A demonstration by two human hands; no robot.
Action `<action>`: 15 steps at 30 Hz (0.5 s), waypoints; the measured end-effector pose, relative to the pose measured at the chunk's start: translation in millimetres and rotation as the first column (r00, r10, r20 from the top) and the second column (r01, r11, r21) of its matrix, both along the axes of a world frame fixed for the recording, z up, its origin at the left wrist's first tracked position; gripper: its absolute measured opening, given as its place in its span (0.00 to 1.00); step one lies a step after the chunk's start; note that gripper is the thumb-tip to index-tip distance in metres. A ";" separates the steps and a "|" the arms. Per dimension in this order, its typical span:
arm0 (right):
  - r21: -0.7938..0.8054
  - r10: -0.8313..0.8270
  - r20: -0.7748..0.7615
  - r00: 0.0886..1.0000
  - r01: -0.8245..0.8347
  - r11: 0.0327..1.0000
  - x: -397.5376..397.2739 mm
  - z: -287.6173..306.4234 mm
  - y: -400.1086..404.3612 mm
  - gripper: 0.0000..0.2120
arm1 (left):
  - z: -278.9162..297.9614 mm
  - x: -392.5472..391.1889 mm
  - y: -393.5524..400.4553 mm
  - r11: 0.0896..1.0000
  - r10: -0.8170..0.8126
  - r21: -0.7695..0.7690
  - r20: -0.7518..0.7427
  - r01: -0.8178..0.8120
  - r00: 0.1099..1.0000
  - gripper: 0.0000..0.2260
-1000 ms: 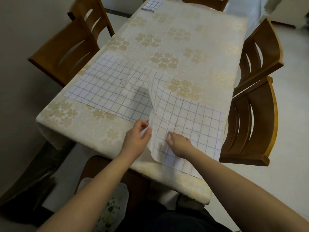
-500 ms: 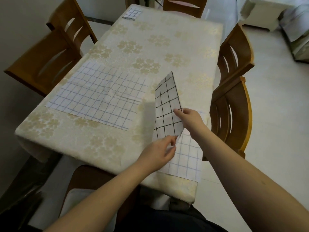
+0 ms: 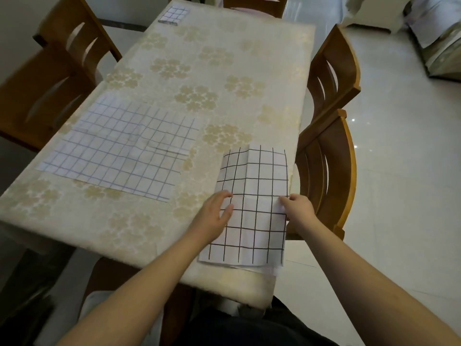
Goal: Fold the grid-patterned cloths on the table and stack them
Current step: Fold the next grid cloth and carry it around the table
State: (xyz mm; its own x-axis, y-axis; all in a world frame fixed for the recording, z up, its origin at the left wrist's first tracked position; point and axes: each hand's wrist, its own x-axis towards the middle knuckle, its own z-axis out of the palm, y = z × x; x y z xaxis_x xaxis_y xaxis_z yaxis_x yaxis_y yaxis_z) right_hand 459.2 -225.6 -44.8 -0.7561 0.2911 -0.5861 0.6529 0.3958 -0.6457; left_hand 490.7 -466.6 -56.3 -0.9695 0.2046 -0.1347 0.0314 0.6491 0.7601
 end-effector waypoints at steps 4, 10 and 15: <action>0.073 0.004 0.138 0.990 -0.014 0.997 5.5 -30.0 12.2 0.11 | -31.8 -22.7 -3.3 0.969 0.234 -0.108 0.118 -0.221 0.965 0.16; 0.082 -0.099 0.197 0.976 0.084 0.993 5.0 -48.2 13.2 0.22 | -52.3 -49.9 1.2 0.876 0.465 -0.261 0.238 -0.405 0.852 0.17; 0.105 -0.058 0.215 0.975 0.036 0.994 -2.2 -57.5 13.7 0.21 | -58.3 -66.3 8.8 0.812 0.573 -0.331 0.301 -0.480 0.763 0.14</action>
State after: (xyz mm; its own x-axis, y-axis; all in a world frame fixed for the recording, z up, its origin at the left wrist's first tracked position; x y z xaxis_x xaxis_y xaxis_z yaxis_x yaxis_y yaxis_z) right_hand 457.0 -211.9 -102.3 -0.5980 0.3890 -0.7008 0.7926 0.4167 -0.4451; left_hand 424.4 -457.8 -114.6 -0.7791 -0.4038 -0.4795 -0.6173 0.6275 0.4746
